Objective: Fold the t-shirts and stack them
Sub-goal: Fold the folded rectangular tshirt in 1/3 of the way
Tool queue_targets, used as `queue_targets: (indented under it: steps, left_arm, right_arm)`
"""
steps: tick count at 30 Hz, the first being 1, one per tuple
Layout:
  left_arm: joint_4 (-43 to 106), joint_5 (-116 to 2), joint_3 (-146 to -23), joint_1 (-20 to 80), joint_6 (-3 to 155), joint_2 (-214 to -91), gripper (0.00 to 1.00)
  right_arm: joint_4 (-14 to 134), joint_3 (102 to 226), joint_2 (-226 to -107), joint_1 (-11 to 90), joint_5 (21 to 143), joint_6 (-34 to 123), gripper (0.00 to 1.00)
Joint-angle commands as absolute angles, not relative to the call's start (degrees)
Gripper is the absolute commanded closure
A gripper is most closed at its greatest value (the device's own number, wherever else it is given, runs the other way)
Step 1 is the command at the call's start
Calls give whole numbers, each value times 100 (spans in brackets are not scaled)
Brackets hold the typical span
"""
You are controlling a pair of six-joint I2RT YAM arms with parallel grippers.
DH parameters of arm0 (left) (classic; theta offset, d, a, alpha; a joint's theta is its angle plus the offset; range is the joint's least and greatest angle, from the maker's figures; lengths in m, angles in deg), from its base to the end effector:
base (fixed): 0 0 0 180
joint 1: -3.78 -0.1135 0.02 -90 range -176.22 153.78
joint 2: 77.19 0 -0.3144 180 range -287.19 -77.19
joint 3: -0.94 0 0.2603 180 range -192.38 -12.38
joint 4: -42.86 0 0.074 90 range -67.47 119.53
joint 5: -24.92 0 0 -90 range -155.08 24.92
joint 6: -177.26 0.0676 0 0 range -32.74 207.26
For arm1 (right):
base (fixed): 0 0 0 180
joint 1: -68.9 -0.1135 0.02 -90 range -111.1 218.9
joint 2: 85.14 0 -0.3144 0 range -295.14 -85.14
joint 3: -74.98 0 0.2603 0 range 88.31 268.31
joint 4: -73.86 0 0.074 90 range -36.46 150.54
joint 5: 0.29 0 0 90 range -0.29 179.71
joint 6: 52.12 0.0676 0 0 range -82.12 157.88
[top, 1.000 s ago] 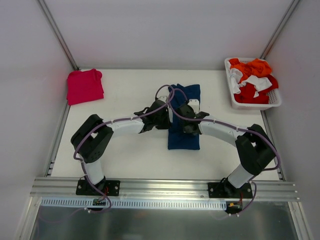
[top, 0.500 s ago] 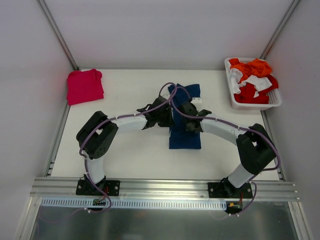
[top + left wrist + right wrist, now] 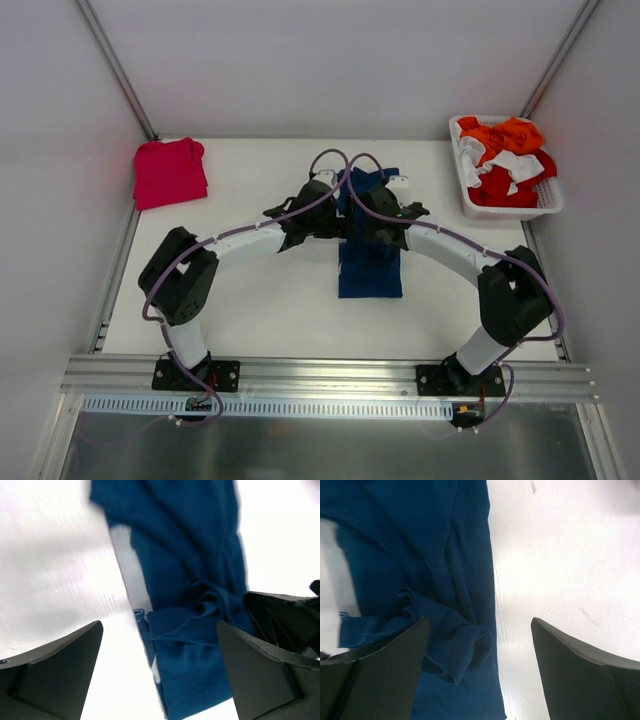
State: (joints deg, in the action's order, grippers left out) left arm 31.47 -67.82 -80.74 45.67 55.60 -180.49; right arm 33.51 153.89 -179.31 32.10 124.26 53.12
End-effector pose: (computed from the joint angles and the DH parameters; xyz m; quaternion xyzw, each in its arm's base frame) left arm 0.3394 -0.3001 0.2465 0.0670 0.8761 -0.2687 0.3946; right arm 0.3170 0.1893 0.2515 -0.0844 0.9125 -0.1311 0.3781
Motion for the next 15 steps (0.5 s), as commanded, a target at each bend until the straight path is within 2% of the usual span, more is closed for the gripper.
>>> queue_targets:
  steps: [1,4,5,6,8,12,14,15]
  left_arm:
    - [3225,-7290,-8235,4544,5974,-16993,1]
    - [3129,-7124,-8024,4553,5905,-16571,1]
    - [3129,-6975,-7780,4561,5861,-16456,1]
    - [3129,-6930,-7630,4579,5782,-16325,1]
    - [3173,-6903,-7304,4701,5667,-16008,1]
    - [3339,-6789,-6575,5088,5553,-15796,5]
    - [3427,-6876,-6407,5255,5509,-15787,13]
    - [3497,-6955,-6258,5378,5430,-15796,21]
  right_arm:
    - [3153,15678,-16929,3243,12795,5027,14]
    - [2969,15555,-16234,3234,12480,4983,19]
    - [2812,15494,-16066,3190,12417,5000,28]
    - [2741,15415,-15872,3129,12382,5018,43]
    - [2609,15037,-15312,2910,12390,5140,99]
    - [2476,14361,-14685,2602,12022,5474,99]
    - [2660,13904,-14553,2426,11881,5668,99]
    - [2740,13754,-14500,2399,11854,5729,100]
